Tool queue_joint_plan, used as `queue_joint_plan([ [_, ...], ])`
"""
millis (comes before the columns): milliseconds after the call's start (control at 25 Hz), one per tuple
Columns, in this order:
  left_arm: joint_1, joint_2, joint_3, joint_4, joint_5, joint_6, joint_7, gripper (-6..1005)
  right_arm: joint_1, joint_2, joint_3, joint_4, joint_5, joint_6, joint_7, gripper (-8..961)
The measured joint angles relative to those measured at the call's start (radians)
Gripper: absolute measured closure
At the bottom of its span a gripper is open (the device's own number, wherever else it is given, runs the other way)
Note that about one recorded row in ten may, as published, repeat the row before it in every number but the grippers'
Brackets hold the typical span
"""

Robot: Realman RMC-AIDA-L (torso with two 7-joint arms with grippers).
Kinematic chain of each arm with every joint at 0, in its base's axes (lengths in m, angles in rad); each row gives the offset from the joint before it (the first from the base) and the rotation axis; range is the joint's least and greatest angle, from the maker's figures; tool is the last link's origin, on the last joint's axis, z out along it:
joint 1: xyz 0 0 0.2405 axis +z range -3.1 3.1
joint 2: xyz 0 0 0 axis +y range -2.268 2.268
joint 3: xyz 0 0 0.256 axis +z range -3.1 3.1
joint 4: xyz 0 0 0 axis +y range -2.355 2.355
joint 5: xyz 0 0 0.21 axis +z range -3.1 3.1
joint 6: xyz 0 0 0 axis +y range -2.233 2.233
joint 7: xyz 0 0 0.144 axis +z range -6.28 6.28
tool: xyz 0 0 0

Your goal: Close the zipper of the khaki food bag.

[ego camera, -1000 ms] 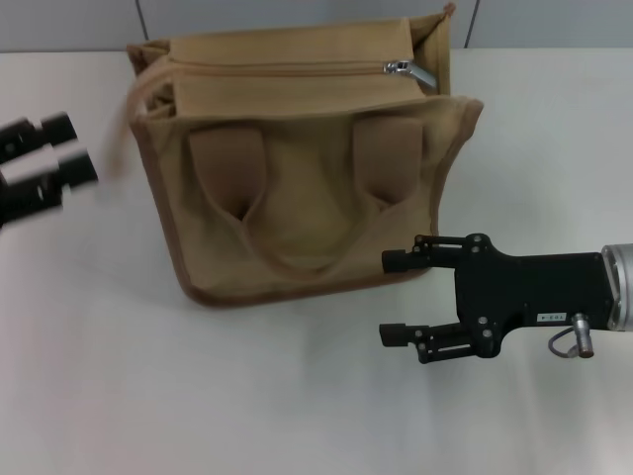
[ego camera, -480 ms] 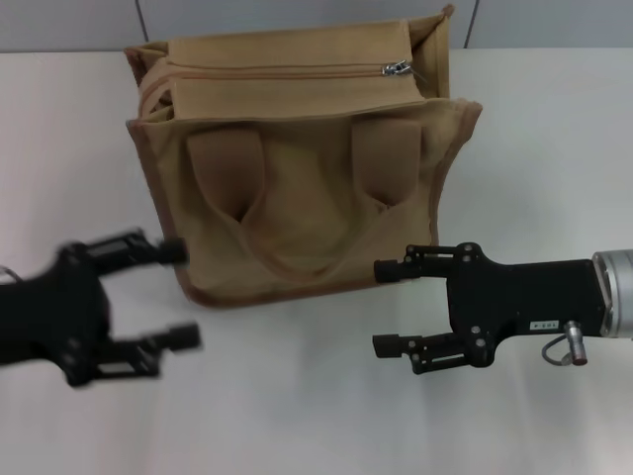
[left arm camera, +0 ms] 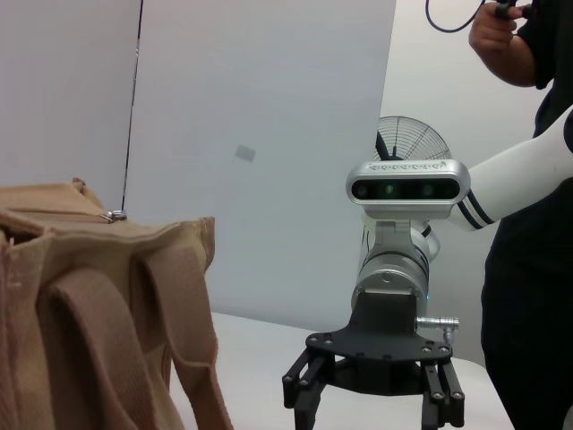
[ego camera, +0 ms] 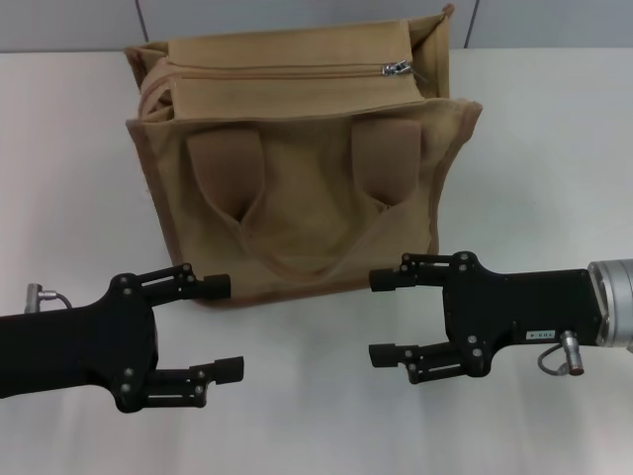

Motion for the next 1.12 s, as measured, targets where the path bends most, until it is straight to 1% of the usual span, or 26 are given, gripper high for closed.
queue_joint_plan([
  [1120, 0.0, -0.005, 0.006, -0.011, 0.037, 0.001, 0.002, 170, 0.004, 0.0, 0.0, 0.001, 0.007, -0.01, -0.002, 154],
])
